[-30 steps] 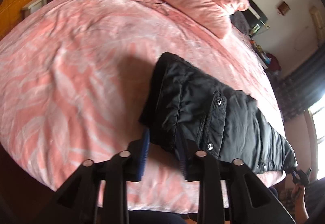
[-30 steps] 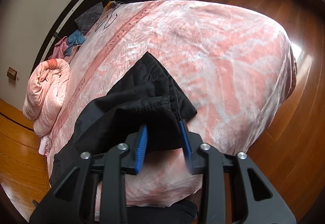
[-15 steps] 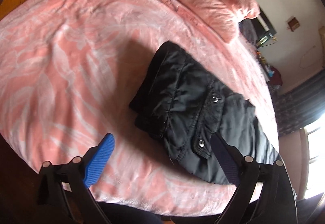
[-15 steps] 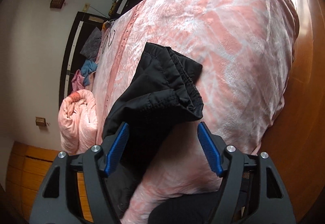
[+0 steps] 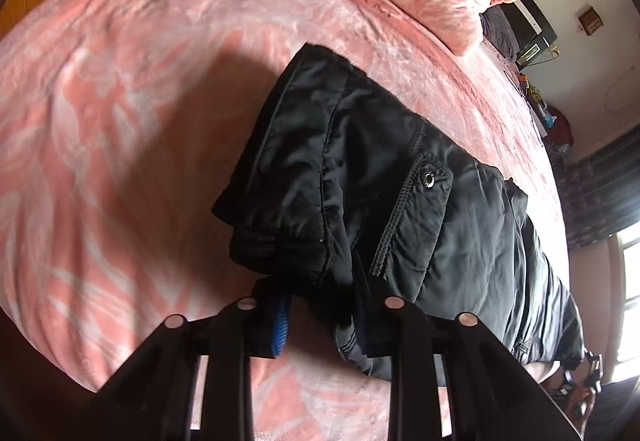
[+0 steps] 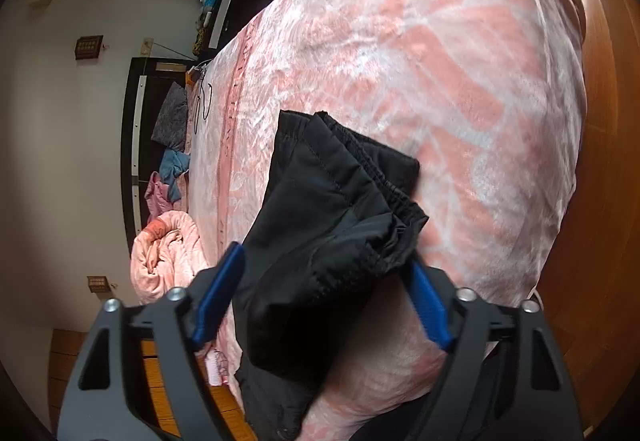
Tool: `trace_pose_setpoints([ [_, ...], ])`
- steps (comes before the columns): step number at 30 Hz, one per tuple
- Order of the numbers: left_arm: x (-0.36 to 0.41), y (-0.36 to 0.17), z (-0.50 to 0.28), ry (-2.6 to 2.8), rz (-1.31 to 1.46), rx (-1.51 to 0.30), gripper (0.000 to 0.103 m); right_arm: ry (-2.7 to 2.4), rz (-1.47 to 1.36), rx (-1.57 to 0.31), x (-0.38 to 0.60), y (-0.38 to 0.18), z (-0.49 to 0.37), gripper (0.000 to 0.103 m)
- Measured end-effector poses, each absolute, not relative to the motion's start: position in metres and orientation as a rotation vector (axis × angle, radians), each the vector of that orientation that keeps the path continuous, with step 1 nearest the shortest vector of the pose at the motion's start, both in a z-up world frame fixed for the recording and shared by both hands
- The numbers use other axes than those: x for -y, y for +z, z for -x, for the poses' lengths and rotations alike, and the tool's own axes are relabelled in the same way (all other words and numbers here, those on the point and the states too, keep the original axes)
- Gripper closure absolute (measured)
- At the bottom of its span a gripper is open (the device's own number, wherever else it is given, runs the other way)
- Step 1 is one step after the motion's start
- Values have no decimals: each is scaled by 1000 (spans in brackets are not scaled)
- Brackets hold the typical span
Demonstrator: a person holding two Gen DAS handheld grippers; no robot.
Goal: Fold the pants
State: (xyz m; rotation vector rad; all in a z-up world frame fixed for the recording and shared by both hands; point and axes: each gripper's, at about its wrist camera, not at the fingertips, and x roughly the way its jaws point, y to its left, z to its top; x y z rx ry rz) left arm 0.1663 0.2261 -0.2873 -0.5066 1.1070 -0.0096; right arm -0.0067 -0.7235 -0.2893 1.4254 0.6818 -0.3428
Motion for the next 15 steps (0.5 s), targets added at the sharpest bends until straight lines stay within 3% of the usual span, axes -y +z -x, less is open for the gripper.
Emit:
trace_pose_setpoints([
  [1,-225,-287,-167,-2,495,-1105,80,-360,-1373,-706,726,-285,1,63],
  [2,-224,-288,-168,5,491,-1103,81,-371,-1328,-717,727,-281,-5,71],
  [5,-223,-282,-167,21,494,-1064,86,-363,-1177,-740,726,-256,-36,83],
  [11,-231,-275,-160,68,522,-972,88,-150,-939,-594,702,-167,-95,89],
  [13,-233,-279,-154,88,536,-950,88,-132,-923,-534,703,-169,-88,89],
  [15,-234,-288,-150,104,566,-951,88,-208,-1000,-582,717,-215,-74,89],
])
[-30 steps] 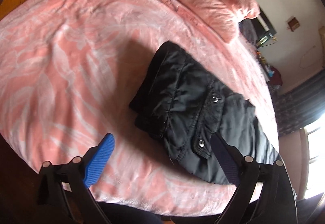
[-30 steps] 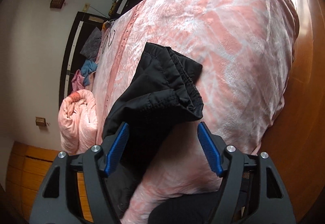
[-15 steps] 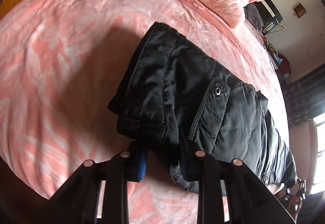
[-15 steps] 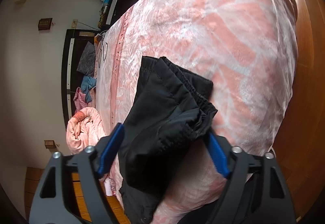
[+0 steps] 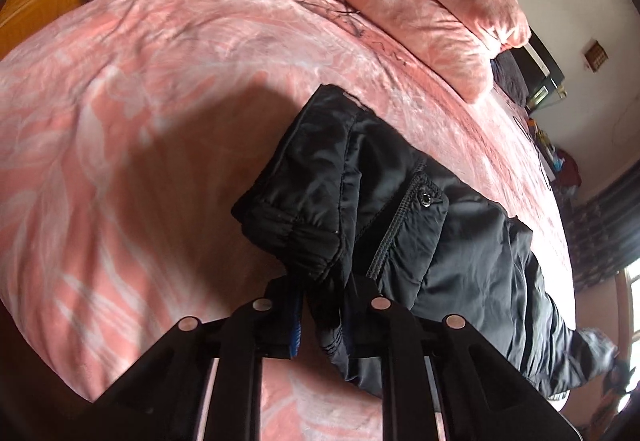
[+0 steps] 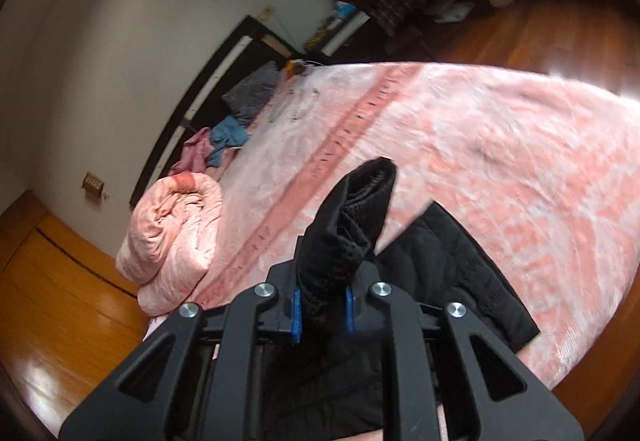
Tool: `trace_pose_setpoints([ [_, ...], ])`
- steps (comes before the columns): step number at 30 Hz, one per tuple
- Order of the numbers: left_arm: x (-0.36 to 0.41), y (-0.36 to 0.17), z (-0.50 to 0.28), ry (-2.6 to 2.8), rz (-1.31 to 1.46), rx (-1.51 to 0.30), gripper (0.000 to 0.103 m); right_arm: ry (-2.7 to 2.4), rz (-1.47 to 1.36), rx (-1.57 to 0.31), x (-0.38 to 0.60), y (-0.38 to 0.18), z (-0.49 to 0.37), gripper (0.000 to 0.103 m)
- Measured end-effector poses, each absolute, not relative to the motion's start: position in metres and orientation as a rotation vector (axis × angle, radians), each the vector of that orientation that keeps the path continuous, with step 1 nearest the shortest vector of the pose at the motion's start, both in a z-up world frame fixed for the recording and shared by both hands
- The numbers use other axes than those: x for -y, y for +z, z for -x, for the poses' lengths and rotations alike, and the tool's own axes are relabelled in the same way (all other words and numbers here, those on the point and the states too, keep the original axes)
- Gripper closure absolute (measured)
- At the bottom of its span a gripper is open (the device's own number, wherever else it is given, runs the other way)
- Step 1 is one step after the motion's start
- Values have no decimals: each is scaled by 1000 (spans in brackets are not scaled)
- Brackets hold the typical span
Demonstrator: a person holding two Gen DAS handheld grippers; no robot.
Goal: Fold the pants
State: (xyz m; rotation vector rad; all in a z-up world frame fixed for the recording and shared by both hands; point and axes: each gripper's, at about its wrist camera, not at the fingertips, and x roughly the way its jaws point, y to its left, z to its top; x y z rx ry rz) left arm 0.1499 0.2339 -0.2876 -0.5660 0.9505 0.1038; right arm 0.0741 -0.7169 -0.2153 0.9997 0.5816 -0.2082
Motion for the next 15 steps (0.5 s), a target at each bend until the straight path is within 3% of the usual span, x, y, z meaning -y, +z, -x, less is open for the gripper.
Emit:
trace_pose_setpoints([
  [3,-233,-294,-151,112,560,-970,88,-351,-1182,-803,734,-314,-49,86],
  [4,-233,-292,-154,109,551,-972,88,-347,-1203,-805,733,-328,-40,88],
  [6,-231,-287,-157,97,518,-987,87,-329,-1229,-750,731,-331,-25,82],
  [8,-230,-285,-160,88,497,-995,86,-300,-1279,-693,728,-327,-18,53],
  [10,-230,-284,-161,87,493,-997,86,-289,-1288,-671,722,-319,-19,41],
  [12,-230,-283,-161,97,487,-993,86,-273,-1280,-714,717,-318,-30,51],
  [13,-229,-282,-161,104,484,-991,86,-270,-1255,-757,713,-315,-40,77],
  [14,-228,-281,-160,114,484,-984,86,-269,-1219,-778,711,-310,-48,92],
  [15,-229,-280,-160,127,504,-972,87,-263,-1199,-774,710,-304,-53,93],
])
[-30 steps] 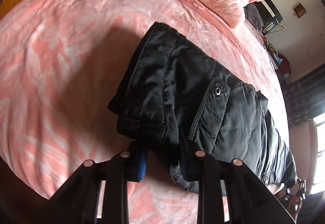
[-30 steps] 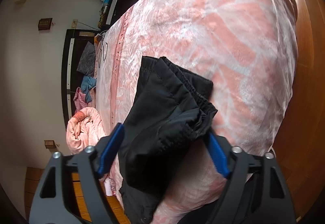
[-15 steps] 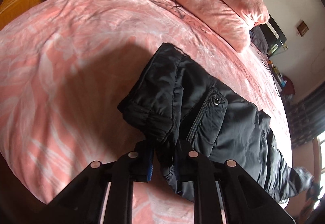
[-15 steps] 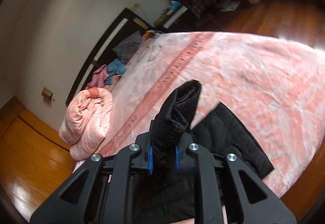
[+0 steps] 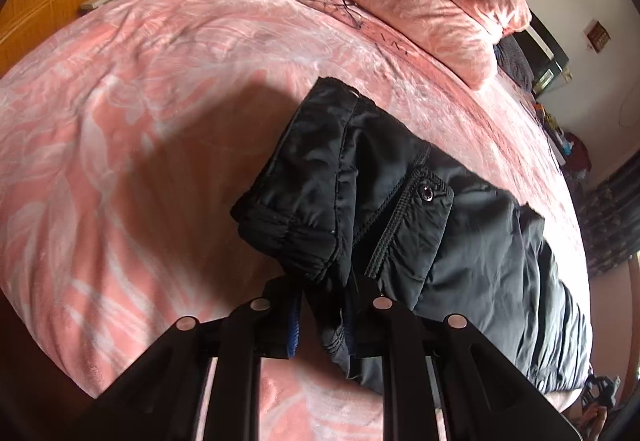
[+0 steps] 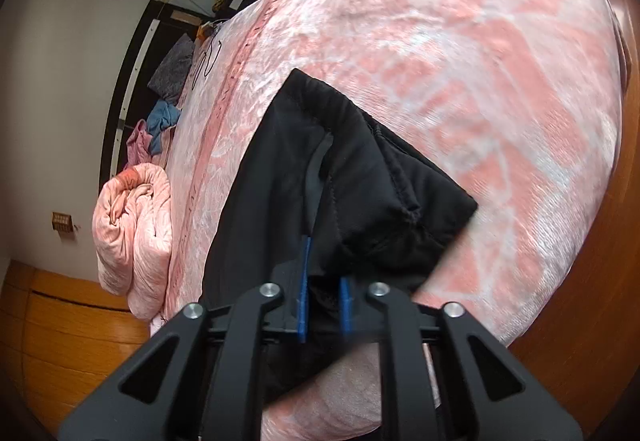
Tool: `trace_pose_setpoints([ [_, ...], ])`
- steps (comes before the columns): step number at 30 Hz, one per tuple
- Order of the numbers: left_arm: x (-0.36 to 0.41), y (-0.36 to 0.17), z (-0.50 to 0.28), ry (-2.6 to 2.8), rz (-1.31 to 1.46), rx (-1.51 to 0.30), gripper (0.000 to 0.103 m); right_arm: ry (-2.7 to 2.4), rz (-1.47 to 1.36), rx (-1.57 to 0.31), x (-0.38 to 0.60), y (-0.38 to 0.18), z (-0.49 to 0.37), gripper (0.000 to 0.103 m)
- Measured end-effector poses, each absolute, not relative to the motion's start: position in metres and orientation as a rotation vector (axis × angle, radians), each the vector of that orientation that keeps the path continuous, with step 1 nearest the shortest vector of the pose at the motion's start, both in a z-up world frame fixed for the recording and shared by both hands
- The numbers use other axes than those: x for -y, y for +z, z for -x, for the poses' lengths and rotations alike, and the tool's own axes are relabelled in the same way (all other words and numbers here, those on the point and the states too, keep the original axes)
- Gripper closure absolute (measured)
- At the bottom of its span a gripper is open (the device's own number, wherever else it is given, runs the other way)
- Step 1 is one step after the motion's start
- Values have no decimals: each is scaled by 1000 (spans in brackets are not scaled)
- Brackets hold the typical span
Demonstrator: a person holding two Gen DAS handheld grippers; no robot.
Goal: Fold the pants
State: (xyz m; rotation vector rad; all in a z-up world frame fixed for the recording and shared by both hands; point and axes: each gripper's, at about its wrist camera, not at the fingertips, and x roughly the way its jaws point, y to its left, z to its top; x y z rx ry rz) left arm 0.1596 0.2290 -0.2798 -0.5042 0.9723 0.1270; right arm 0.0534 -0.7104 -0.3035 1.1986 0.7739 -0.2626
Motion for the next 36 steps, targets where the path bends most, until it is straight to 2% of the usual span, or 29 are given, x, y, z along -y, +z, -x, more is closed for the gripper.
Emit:
trace_pose_setpoints([
  [3,-228,-283,-158,163,536,-959,87,-264,-1170,-748,713,-292,-59,97],
  [9,-230,-290,-157,181,555,-967,87,-327,-1222,-823,721,-329,-39,98],
  [12,-232,-288,-158,171,558,-975,86,-312,-1276,-807,724,-327,-28,93],
  [15,-227,-274,-156,141,508,-966,83,-367,-1270,-785,728,-309,-11,74],
  [16,-225,-267,-154,128,473,-957,82,-396,-1267,-769,730,-304,-5,63],
  [19,-216,-253,-152,112,403,-958,81,-408,-1232,-735,729,-289,1,63],
  [20,-214,-247,-150,114,386,-950,79,-419,-1199,-729,726,-282,1,69],
  [21,-212,-240,-145,128,375,-927,77,-428,-1159,-728,722,-276,0,71],
  [22,-212,-234,-140,160,371,-904,70,-432,-1126,-721,716,-270,-1,72],
  [23,-212,-229,-134,196,372,-878,58,-447,-1088,-714,710,-265,0,75],
  [27,-211,-208,-115,308,394,-769,32,-504,-976,-682,695,-257,1,76],
  [31,-190,-210,-131,187,345,-806,26,-419,-979,-703,689,-271,-18,76],
  [34,-170,-230,-158,98,275,-900,20,-401,-1020,-761,697,-293,-33,76],
  [36,-168,-250,-172,106,268,-973,20,-412,-1098,-807,710,-313,-37,87],
])
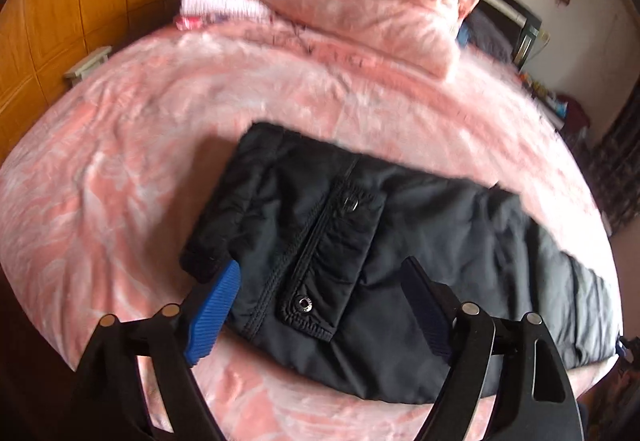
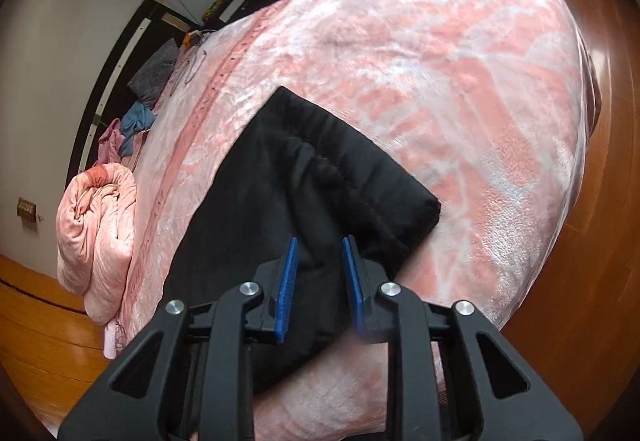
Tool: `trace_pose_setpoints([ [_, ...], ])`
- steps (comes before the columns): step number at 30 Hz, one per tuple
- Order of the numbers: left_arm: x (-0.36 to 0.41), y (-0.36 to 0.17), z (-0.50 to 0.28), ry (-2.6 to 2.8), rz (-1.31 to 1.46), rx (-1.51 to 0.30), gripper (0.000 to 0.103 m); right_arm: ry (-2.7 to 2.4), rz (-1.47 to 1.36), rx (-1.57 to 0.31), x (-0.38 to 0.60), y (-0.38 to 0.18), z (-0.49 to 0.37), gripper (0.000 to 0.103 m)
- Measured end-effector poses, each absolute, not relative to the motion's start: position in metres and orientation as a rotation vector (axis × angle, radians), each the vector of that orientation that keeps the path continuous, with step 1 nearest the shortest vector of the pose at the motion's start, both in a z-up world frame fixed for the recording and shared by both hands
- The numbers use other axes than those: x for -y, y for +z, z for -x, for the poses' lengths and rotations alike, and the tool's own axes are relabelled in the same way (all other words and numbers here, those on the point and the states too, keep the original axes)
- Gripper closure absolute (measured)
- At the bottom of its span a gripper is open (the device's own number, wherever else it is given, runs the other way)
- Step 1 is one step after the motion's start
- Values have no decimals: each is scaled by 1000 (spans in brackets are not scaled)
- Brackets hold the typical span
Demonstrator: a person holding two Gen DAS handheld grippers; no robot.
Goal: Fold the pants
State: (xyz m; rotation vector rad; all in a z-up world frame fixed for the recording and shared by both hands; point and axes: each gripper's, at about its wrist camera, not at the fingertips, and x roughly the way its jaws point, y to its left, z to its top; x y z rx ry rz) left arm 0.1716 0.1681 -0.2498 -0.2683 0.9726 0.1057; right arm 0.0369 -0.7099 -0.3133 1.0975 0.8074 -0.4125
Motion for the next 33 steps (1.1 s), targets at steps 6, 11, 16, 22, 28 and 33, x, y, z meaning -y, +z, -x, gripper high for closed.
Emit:
trace_pose_setpoints([
  [6,-181,-284,-187,71,335,-1078,10,-417,-1136,-742,726,-289,-24,62],
  [11,-180,-284,-180,24,323,-1065,4,-396,-1179,-701,727,-271,7,40],
  [16,-189,-280,-163,12,388,-995,4,-389,-1232,-697,725,-284,25,38],
  [22,-195,-277,-155,6,445,-935,4,-355,-1314,-670,722,-307,23,38],
  [28,-190,-280,-152,16,417,-921,4,-322,-1380,-638,728,-325,15,37],
  [33,-189,-281,-152,24,406,-925,4,-293,-1391,-629,731,-334,8,37],
])
